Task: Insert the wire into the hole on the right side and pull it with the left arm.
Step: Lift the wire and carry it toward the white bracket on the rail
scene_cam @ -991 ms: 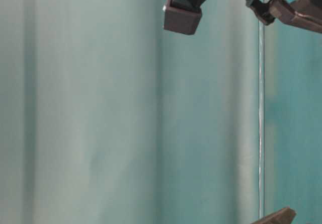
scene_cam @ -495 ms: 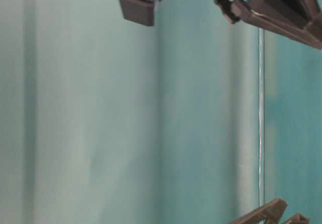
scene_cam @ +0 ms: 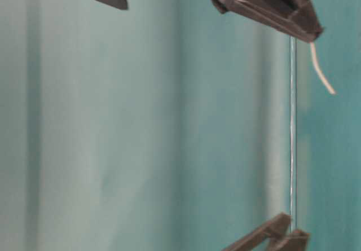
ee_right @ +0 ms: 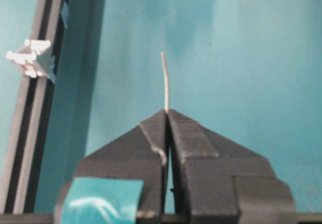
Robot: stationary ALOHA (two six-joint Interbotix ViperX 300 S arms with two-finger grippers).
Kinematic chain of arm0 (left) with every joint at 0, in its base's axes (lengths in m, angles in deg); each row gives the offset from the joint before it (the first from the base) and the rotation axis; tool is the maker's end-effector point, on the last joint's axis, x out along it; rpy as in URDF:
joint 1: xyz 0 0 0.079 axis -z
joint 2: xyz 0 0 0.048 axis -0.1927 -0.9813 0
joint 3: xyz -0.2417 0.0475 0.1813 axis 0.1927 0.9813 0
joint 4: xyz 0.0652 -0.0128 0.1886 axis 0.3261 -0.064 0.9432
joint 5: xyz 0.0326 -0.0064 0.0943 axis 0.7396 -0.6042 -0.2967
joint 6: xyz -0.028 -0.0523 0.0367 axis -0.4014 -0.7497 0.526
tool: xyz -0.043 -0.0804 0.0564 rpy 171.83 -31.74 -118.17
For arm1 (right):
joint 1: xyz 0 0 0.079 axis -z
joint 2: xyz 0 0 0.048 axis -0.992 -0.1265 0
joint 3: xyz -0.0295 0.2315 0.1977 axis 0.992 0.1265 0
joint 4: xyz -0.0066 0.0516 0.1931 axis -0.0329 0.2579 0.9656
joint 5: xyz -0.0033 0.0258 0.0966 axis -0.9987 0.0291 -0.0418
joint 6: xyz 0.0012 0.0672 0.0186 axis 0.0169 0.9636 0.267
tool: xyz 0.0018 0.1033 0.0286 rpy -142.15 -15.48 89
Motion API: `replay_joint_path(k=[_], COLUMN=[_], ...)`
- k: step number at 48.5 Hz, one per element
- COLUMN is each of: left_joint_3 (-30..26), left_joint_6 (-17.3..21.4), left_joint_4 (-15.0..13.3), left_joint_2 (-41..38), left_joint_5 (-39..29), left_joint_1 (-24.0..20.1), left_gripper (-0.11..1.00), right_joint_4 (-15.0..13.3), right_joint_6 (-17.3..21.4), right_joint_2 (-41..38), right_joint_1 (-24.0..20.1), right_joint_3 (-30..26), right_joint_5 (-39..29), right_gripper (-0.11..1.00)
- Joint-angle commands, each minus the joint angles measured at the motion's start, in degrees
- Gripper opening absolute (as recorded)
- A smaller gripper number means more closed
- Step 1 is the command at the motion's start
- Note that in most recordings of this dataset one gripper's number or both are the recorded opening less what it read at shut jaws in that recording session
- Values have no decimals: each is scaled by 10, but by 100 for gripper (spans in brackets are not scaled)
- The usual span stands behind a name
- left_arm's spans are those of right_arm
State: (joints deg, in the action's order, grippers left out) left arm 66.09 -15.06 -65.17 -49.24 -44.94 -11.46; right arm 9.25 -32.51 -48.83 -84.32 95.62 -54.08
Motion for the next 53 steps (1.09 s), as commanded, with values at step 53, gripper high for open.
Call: replay_joint_path(k=[53], left_joint_3=[56], left_joint_6=[-17], left_joint_4=[-10], left_joint_2=[-51], left_joint_5=[229], left_joint_1=[110], left_gripper=[84], right_joint_4=[34], right_joint_6=[5], right_joint_2=[23], right_joint_1=[-104], right_joint_3=[74], right_joint_5=[148], right_gripper=[3])
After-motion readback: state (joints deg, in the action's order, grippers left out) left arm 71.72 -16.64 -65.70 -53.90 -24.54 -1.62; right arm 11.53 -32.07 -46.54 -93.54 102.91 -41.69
